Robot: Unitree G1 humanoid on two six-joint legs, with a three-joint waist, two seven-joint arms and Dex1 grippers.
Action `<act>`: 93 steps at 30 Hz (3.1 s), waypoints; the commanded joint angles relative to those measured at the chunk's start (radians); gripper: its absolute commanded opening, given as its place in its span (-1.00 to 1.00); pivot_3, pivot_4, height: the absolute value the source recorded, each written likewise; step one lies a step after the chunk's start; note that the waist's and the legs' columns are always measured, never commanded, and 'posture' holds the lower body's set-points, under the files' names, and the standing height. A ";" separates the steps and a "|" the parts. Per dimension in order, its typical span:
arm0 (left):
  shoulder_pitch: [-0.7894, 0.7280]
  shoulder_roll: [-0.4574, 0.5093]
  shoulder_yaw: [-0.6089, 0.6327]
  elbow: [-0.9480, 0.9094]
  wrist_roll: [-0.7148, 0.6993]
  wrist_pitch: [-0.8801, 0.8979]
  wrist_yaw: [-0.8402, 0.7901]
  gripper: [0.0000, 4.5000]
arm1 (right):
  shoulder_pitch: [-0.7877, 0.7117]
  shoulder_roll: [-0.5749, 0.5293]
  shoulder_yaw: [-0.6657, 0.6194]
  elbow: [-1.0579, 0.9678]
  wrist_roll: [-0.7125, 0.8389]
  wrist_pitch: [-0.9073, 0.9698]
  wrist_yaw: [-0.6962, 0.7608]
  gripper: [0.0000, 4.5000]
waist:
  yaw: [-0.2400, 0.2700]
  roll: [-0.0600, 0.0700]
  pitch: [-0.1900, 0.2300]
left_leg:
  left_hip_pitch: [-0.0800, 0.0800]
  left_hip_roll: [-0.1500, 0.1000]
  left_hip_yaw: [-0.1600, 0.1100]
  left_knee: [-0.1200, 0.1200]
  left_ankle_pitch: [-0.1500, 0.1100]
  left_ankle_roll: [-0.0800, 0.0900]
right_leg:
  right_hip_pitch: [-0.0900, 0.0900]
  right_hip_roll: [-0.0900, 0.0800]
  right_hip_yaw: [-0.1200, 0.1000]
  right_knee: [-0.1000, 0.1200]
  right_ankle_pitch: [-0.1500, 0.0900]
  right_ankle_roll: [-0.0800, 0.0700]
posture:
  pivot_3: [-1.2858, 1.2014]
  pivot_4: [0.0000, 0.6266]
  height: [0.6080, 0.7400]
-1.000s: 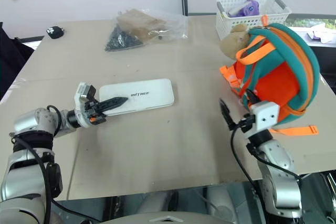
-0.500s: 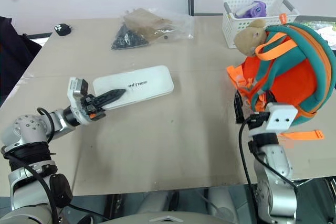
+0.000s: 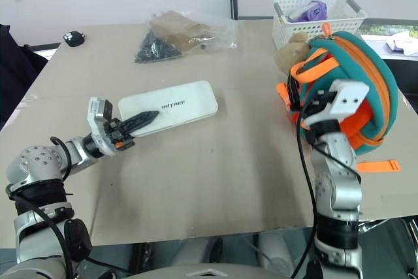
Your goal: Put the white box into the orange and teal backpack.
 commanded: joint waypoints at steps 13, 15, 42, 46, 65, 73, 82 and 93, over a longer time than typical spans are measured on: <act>0.005 0.016 0.072 -0.059 -0.099 -0.114 0.065 -0.52 | -0.179 -0.145 0.088 0.033 0.281 0.291 0.334 -0.94 | -0.007 0.000 0.000 | 0.001 0.000 0.002 0.000 0.000 0.000 | 0.000 0.000 0.000 0.001 0.000 0.000 | 0.03 -0.52 1.00; -0.002 0.020 0.066 -0.053 -0.099 -0.129 0.063 -0.52 | -0.193 -0.168 0.110 -0.031 0.425 0.375 0.455 -0.94 | -0.009 0.000 0.000 | 0.000 0.001 0.001 0.000 0.000 0.000 | 0.000 0.000 0.001 0.001 0.000 0.000 | 0.03 -0.52 1.00; -0.041 0.060 -0.040 -0.325 -0.162 -0.561 -0.282 -0.52 | -0.128 -0.370 -0.059 -0.009 0.703 0.525 0.466 -0.94 | 0.021 -0.001 0.001 | -0.003 0.000 -0.001 0.001 0.000 0.000 | 0.001 -0.002 -0.001 -0.003 0.000 0.000 | 0.03 -0.52 1.00; 0.006 0.065 -0.104 -0.329 -0.060 -0.666 -0.292 -0.52 | -0.134 -0.362 -0.053 -0.007 0.698 0.521 0.464 -0.94 | 0.021 -0.001 0.001 | -0.003 0.000 -0.001 0.001 0.000 0.000 | 0.001 -0.002 -0.002 -0.003 0.000 0.000 | 0.03 -0.52 1.00; -0.183 0.045 -0.391 0.016 0.341 -1.162 -0.392 -0.52 | -0.119 -0.354 -0.045 -0.040 0.707 0.524 0.449 -0.94 | 0.029 -0.001 0.001 | -0.004 -0.001 -0.002 0.002 0.000 0.001 | 0.001 -0.002 -0.006 -0.003 0.000 0.000 | 0.03 -0.52 1.00; -0.436 -0.097 -0.557 0.229 0.500 -1.208 -0.334 -0.52 | -0.122 -0.338 -0.024 -0.038 0.687 0.508 0.449 -0.94 | 0.027 -0.001 0.001 | -0.009 -0.004 -0.007 0.009 0.000 0.001 | 0.001 -0.004 -0.012 -0.003 0.000 0.000 | 0.03 -0.52 1.00; -0.610 -0.278 -0.603 0.411 0.568 -1.261 -0.293 0.50 | -0.100 -0.299 0.003 -0.078 0.658 0.489 0.424 -0.95 | 0.020 -0.001 0.001 | -0.016 -0.006 -0.010 0.013 0.000 0.001 | -0.004 -0.006 -0.014 0.001 0.000 0.001 | 0.03 -0.52 1.00; -0.358 -0.108 -0.262 -0.212 0.011 -0.585 -0.158 0.95 | -0.044 -0.290 -0.001 -0.127 0.629 0.454 0.380 -0.95 | -0.011 -0.001 0.001 | -0.018 -0.006 -0.014 0.014 0.000 0.001 | -0.007 -0.006 -0.011 0.003 0.000 0.001 | 0.03 -0.52 1.00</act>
